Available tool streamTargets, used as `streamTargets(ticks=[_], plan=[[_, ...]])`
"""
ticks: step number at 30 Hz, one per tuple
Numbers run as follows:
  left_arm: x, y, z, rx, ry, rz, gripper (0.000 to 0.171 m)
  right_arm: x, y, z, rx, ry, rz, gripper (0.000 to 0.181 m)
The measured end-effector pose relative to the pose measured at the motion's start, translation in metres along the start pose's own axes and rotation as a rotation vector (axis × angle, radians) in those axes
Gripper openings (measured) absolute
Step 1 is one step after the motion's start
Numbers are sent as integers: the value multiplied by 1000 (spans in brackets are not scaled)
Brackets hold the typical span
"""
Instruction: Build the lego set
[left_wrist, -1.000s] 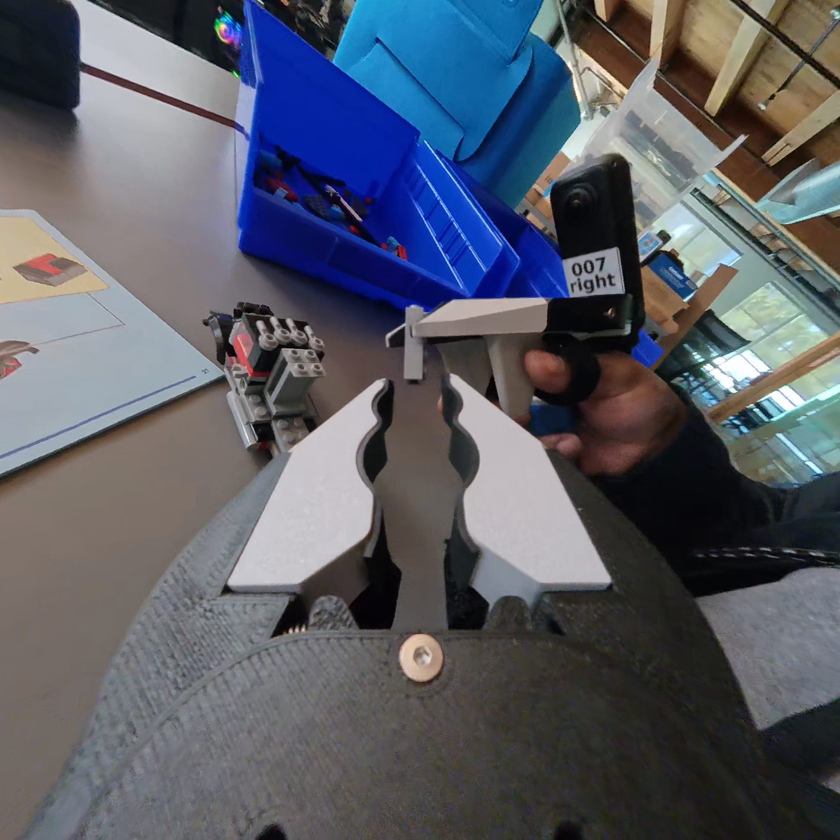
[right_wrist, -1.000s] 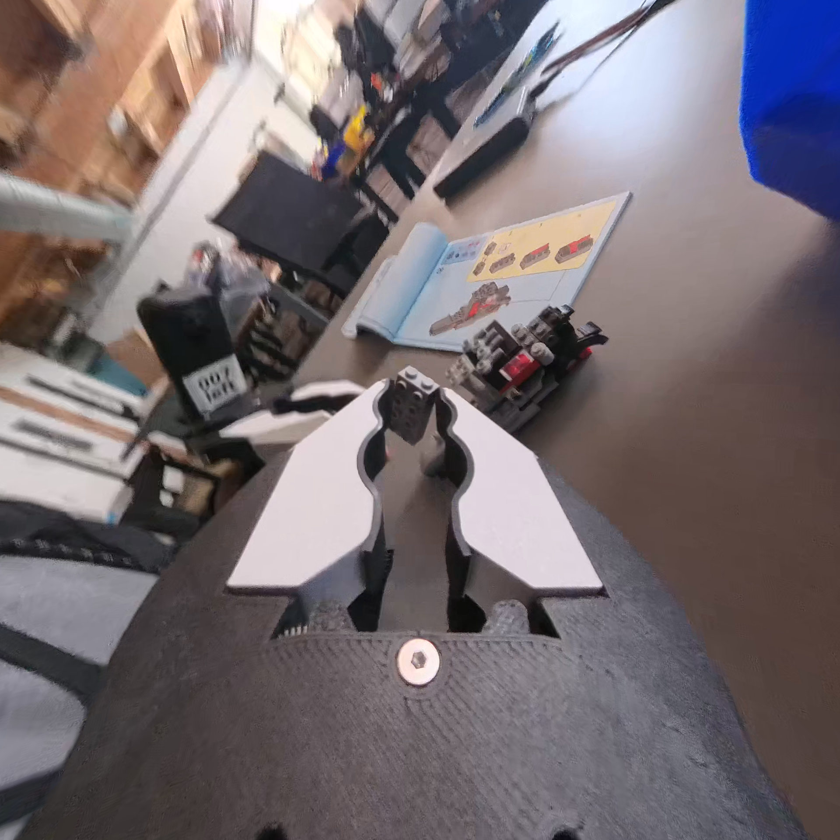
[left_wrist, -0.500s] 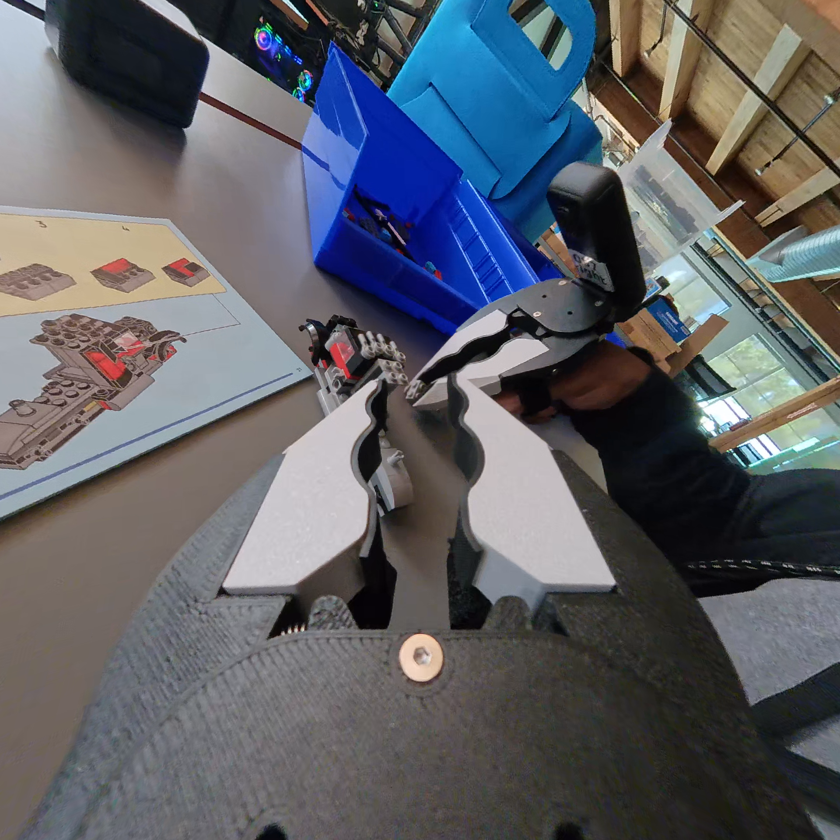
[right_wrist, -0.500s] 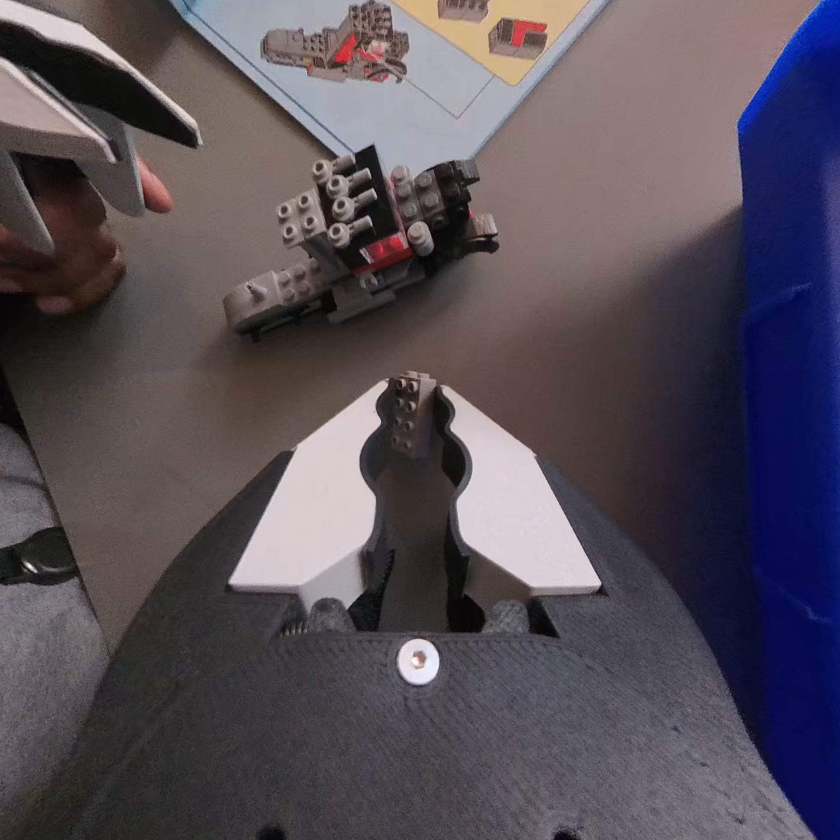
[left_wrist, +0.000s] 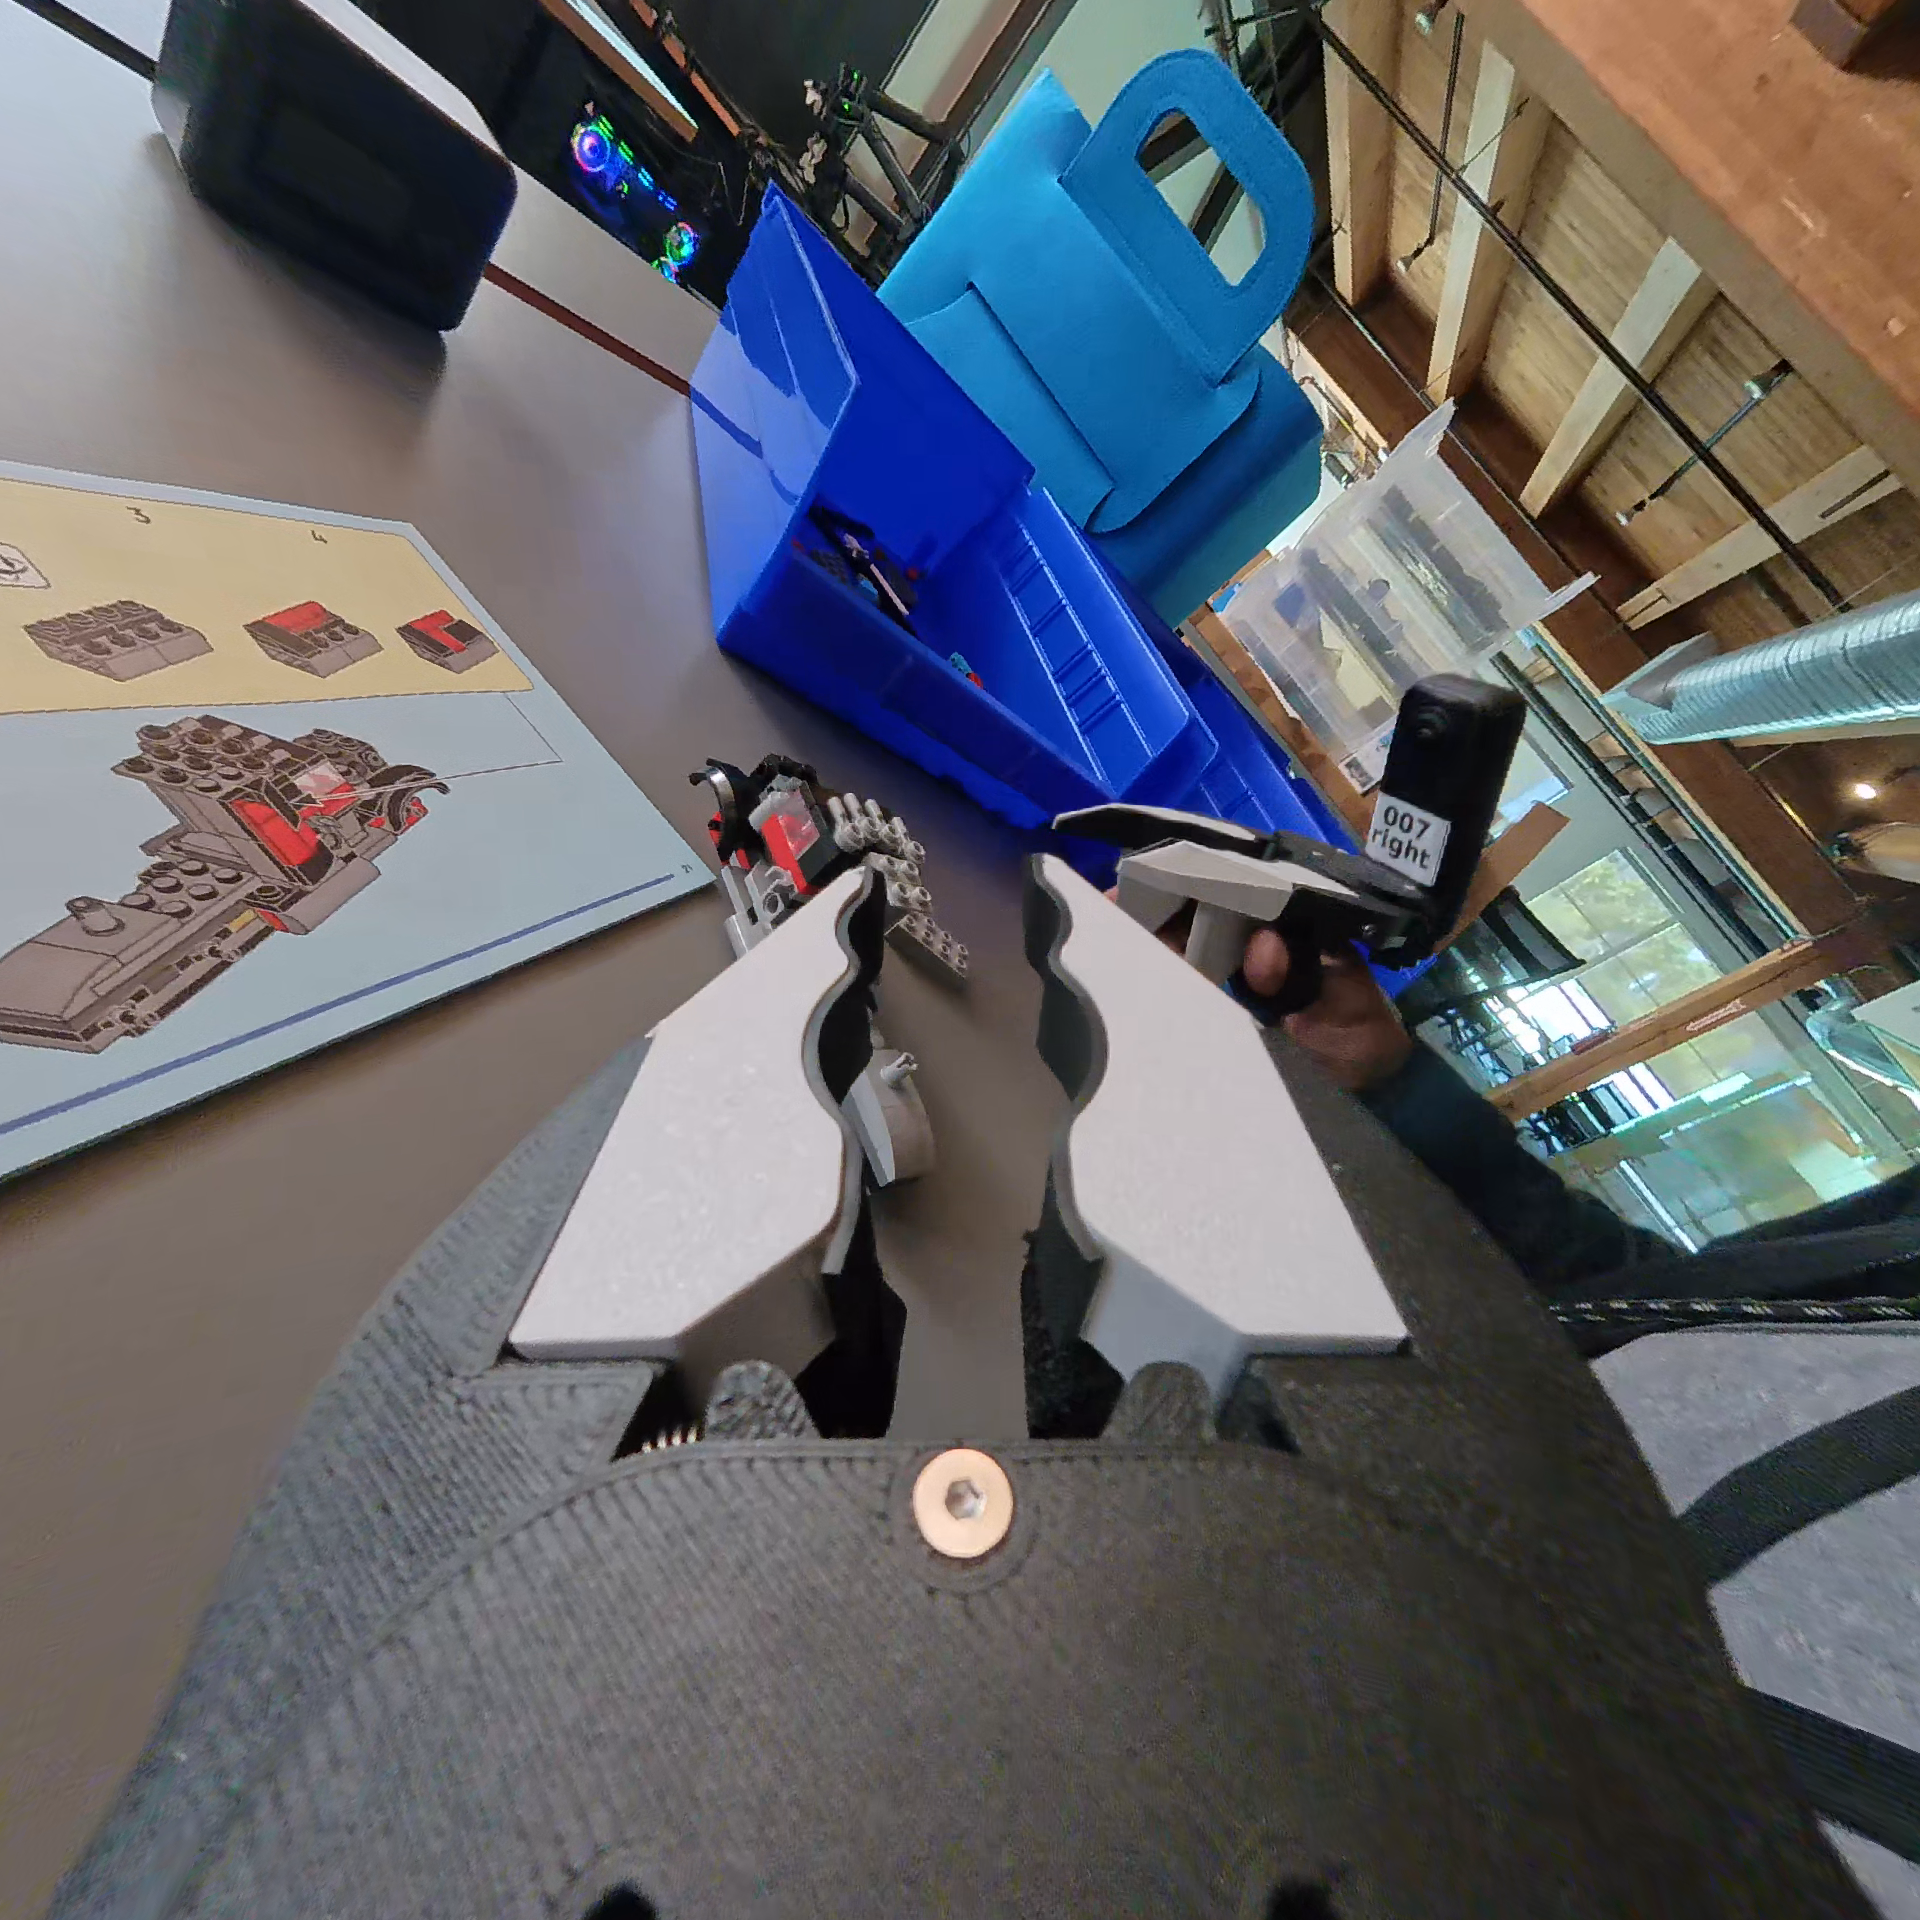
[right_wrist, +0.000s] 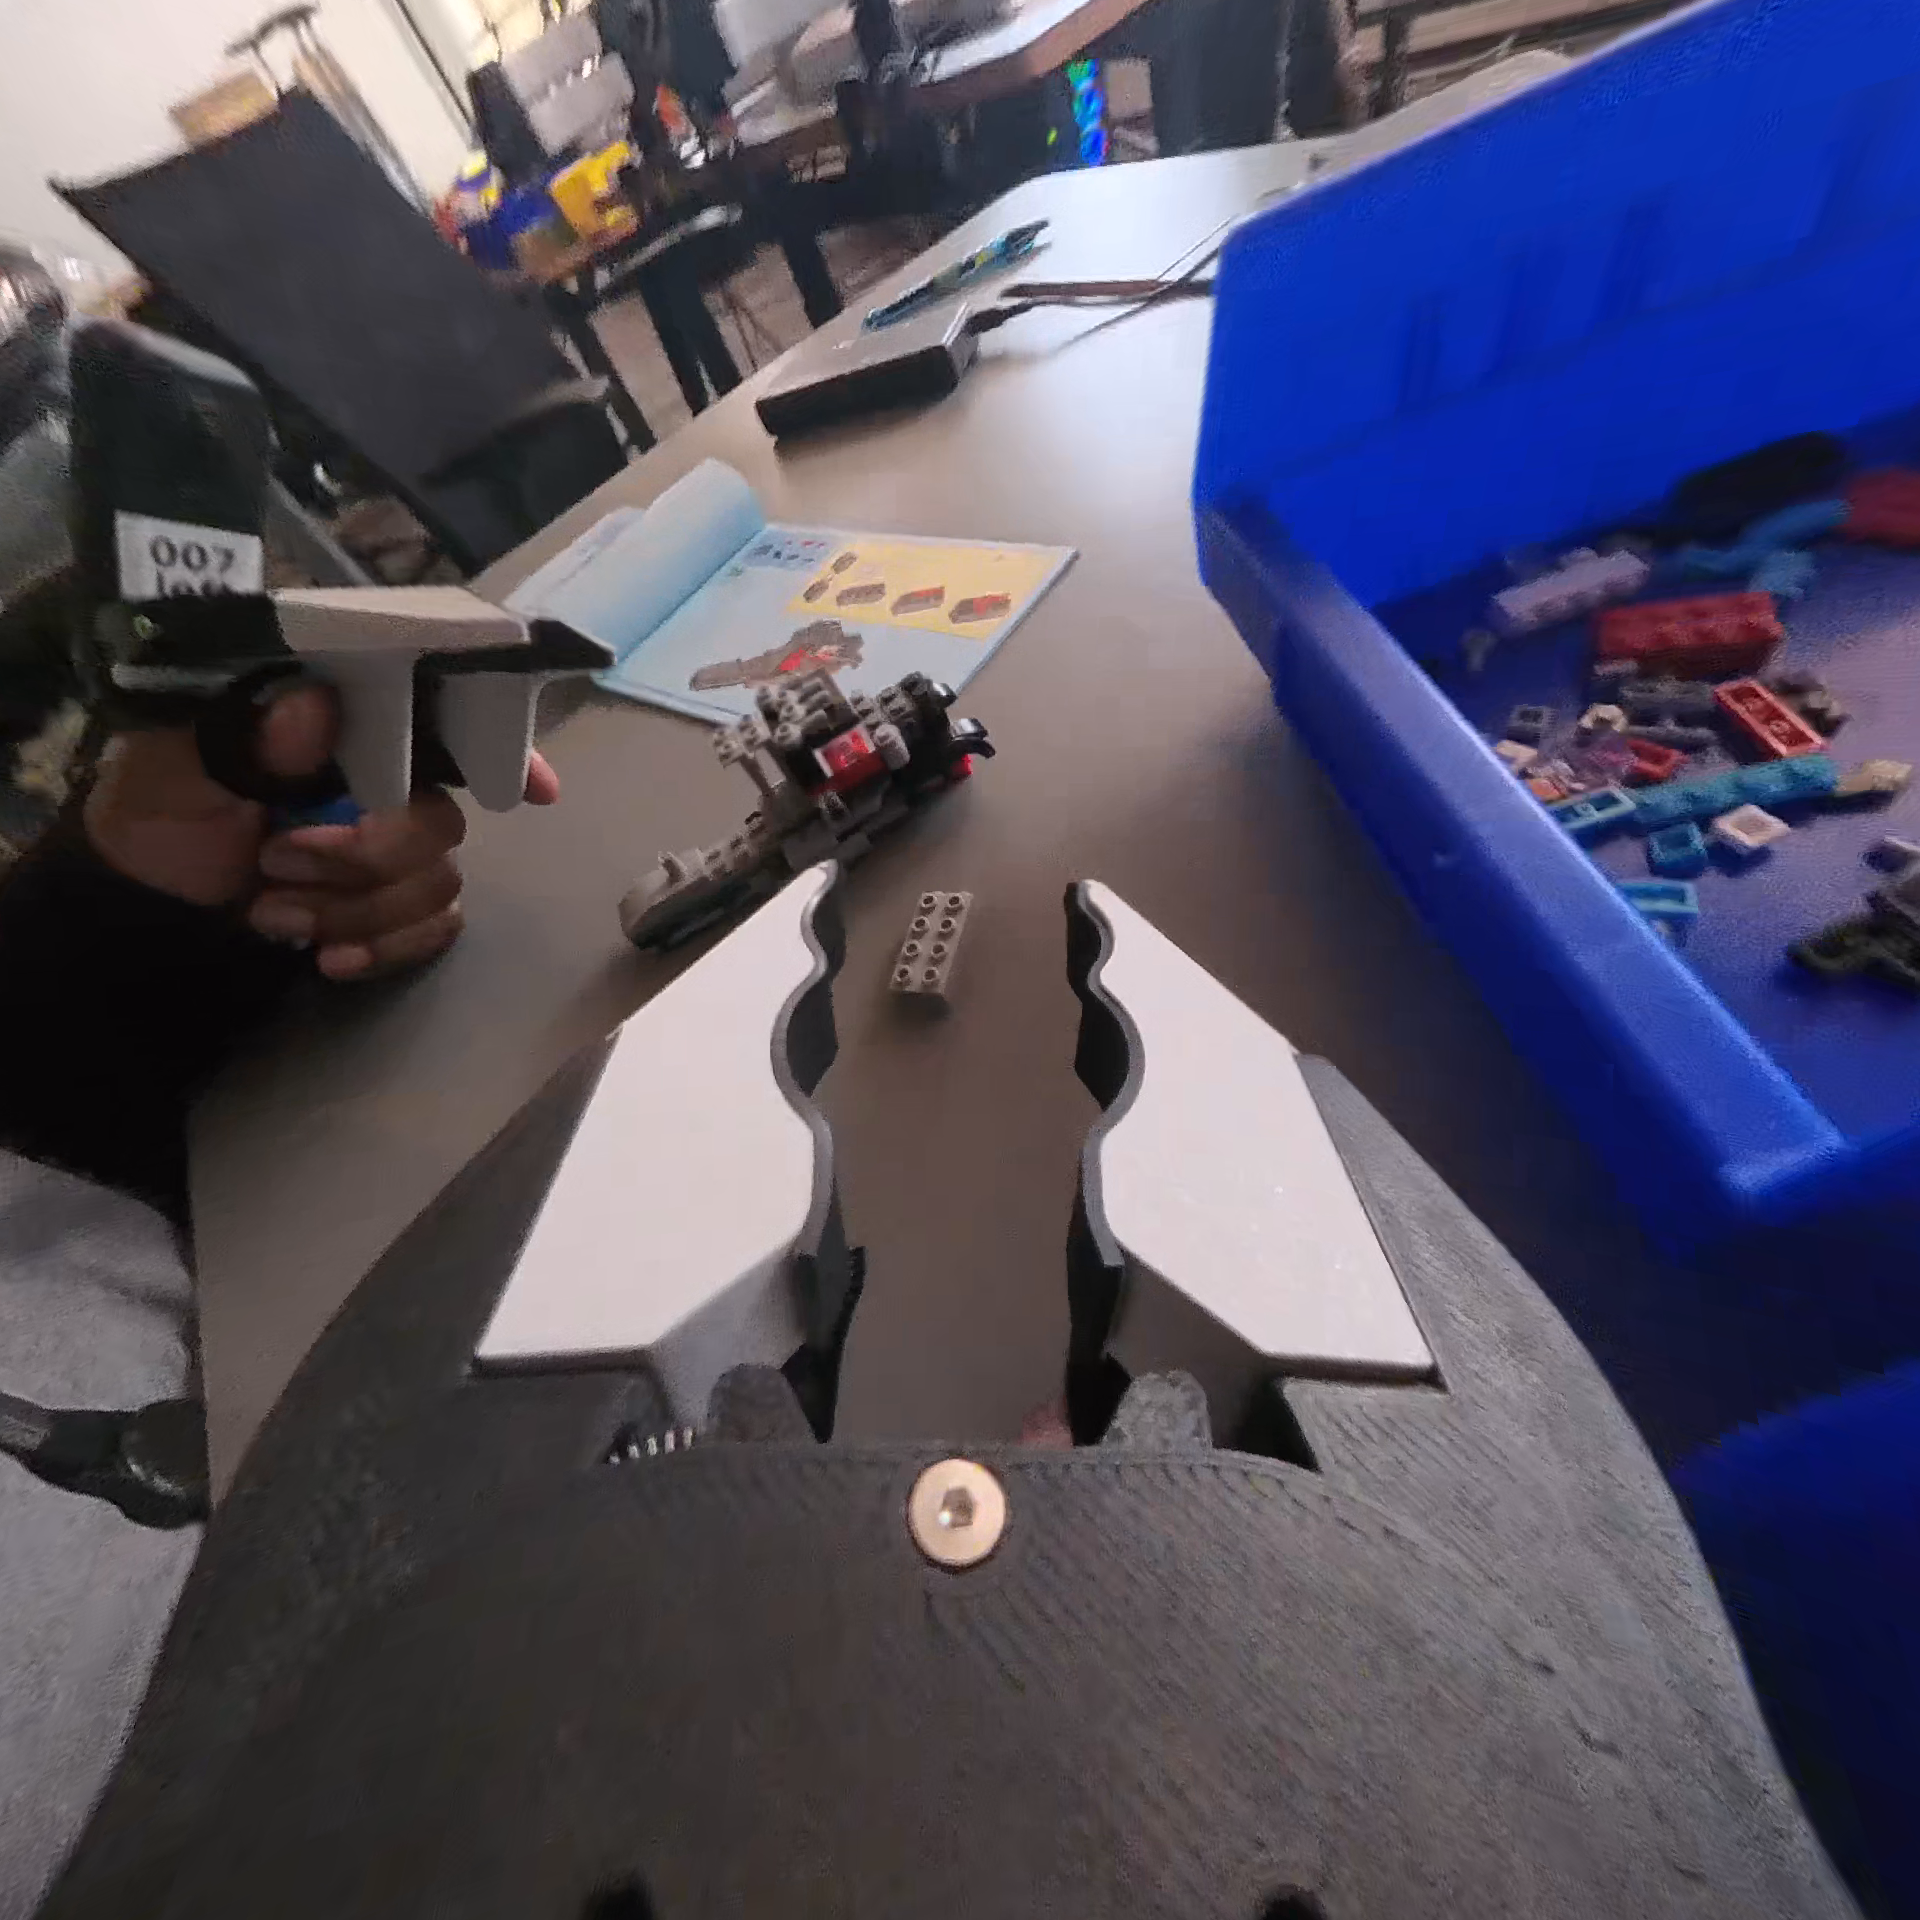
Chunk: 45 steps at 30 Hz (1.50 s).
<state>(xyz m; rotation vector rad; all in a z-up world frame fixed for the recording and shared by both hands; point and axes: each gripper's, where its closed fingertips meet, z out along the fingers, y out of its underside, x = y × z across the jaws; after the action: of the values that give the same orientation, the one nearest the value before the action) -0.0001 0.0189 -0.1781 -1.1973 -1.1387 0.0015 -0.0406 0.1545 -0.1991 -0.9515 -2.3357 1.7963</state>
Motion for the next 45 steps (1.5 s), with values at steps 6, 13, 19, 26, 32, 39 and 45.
streamTargets(ticks=[6, 13, 19, 26, 32, 39, 45], plan=[[-1, 0, 0, 1, -4, -1, 28, 8, -9, -7, 84, 23, 50, 42], [-3, 0, 0, 2, -13, -4, 28, 10, 5, 9, -57, 73, 12, 41], [-2, 0, 0, 2, -13, -2, 27, 10, 14, 16, -123, 123, -55, 41], [-3, 3, 3, -14, -17, 3, 27, 11, 16, 17, -142, 145, -77, 41], [-8, 2, 7, -20, -34, -10, 27, 0, -46, -16, -35, 30, -166, 36], [-8, 6, 15, -59, -46, 8, 27, 95, -118, -11, -483, 105, -654, 25], [-10, 0, 10, -22, -46, -11, 27, 176, -43, 26, -998, -101, -960, 24]])
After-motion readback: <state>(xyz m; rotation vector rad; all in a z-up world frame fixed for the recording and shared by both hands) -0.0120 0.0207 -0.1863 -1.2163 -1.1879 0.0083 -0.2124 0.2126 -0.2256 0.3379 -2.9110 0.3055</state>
